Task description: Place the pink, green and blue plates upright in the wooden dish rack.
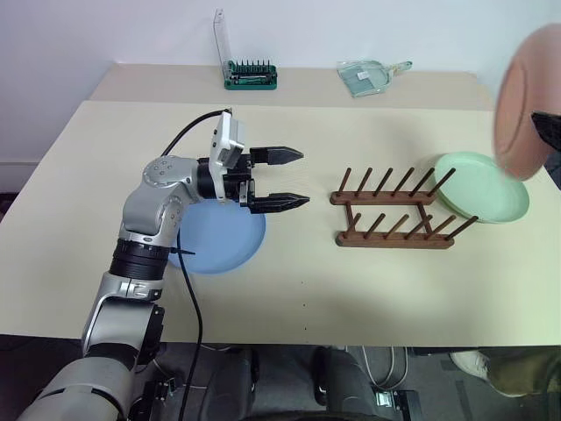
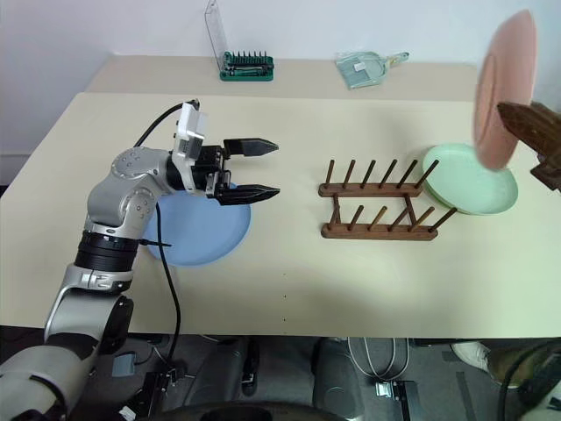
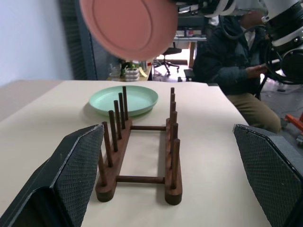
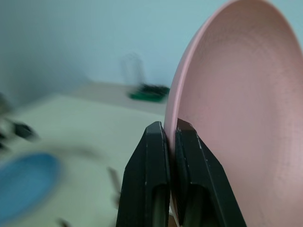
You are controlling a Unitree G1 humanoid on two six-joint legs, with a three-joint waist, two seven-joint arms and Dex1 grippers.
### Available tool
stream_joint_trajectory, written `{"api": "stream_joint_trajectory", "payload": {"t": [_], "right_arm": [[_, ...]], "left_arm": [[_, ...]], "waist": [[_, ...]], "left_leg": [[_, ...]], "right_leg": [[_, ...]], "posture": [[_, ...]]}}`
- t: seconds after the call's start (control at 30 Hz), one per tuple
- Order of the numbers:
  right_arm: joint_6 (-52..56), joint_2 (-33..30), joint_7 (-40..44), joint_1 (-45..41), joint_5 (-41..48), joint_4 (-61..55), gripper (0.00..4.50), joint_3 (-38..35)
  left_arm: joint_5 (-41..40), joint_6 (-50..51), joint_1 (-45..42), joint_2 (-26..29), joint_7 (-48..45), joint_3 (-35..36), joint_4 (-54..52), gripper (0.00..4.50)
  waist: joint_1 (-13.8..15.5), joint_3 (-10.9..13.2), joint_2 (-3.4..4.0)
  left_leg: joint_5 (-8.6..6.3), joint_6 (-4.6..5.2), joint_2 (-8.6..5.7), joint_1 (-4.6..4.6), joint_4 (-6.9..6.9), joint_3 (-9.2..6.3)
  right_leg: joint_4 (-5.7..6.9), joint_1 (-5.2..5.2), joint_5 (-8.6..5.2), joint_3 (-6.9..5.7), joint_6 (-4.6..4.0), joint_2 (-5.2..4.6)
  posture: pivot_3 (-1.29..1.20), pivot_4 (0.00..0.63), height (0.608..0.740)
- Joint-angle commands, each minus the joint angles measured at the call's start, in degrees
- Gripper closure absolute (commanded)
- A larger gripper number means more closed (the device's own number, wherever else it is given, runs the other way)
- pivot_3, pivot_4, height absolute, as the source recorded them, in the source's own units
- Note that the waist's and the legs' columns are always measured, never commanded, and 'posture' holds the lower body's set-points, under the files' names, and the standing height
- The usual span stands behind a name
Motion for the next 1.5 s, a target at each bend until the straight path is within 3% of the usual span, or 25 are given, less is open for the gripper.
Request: {"api": "stream_joint_trajectory", "payload": {"t": [0.03, 0.47, 0.77, 1.1, 1.2, 1.43, 1.5], "right_arm": [[5.14, -1.62, -1.1, -3.12, 9.21, 6.29, 4.46, -3.52], [12.75, -5.83, -0.5, -0.04, 18.68, 18.76, 4.46, -4.88], [10.53, -5.74, 3.86, 6.55, 16.18, 18.5, 4.46, -3.64], [4.94, -4.77, 10.2, 7.91, 11.13, 19.57, 4.46, 2.23], [3.91, -4.7, 11.6, 6.57, 10.0, 21.21, 3.46, 4.43], [-3.19, -4.46, 12.23, 5.48, 4.27, 21.0, 0.07, 7.31], [-6.81, -3.97, 11.21, 4.06, 3.28, 21.0, 0.03, 5.85]], "left_arm": [[-1.43, 0.17, 0.53, 0.67, 0.75, 1.42, -2.41, 0.0], [-2.99, 1.96, 2.18, 2.06, 2.29, 1.63, -5.12, 0.0], [-2.75, 1.72, 1.62, 1.71, 2.09, 0.89, -4.8, 0.0], [-2.6, 1.93, 1.61, 1.93, 2.09, 0.69, -5.16, 0.0], [-2.55, 1.96, 1.85, 2.04, 2.28, 0.7, -5.56, 0.0], [-2.87, 2.49, 2.43, 2.29, 2.86, 0.91, -6.83, 0.0], [-3.02, 2.72, 2.65, 2.34, 2.93, 0.99, -7.12, 0.0]], "waist": [[0.01, 0.0, 0.0], [-0.05, -0.01, 0.03], [-0.07, -0.01, 0.04], [-0.08, -0.01, 0.04], [-0.09, -0.01, 0.04], [-0.06, -0.01, 0.04], [-0.08, -0.01, 0.04]], "left_leg": [[0.0, 0.0, 0.0, 0.0, 0.0, -0.01], [-0.01, 0.01, 0.01, 0.0, -0.02, 0.04], [-0.01, 0.02, 0.01, 0.0, -0.02, 0.06], [-0.01, 0.02, 0.01, 0.0, -0.02, 0.05], [-0.01, 0.01, 0.02, 0.0, -0.02, 0.05], [-0.01, 0.01, 0.01, 0.0, -0.02, 0.06], [-0.01, 0.01, 0.01, 0.0, -0.02, 0.06]], "right_leg": [[0.01, 0.0, 0.0, -0.01, 0.0, 0.0], [0.03, -0.04, 0.0, 0.02, 0.0, 0.02], [0.03, -0.06, 0.0, 0.03, 0.01, 0.02], [0.03, -0.06, 0.0, 0.03, 0.02, 0.04], [0.03, -0.06, 0.0, 0.03, 0.02, 0.04], [0.03, -0.07, 0.0, 0.03, 0.02, 0.04], [0.03, -0.07, 0.0, 0.03, 0.02, 0.04]], "posture": [[0.0, 0.15, 0.74], [0.0, 0.15, 0.74], [0.0, 0.15, 0.74], [0.0, 0.15, 0.74], [0.0, 0.15, 0.74], [0.0, 0.15, 0.74], [0.0, 0.15, 0.74]]}}
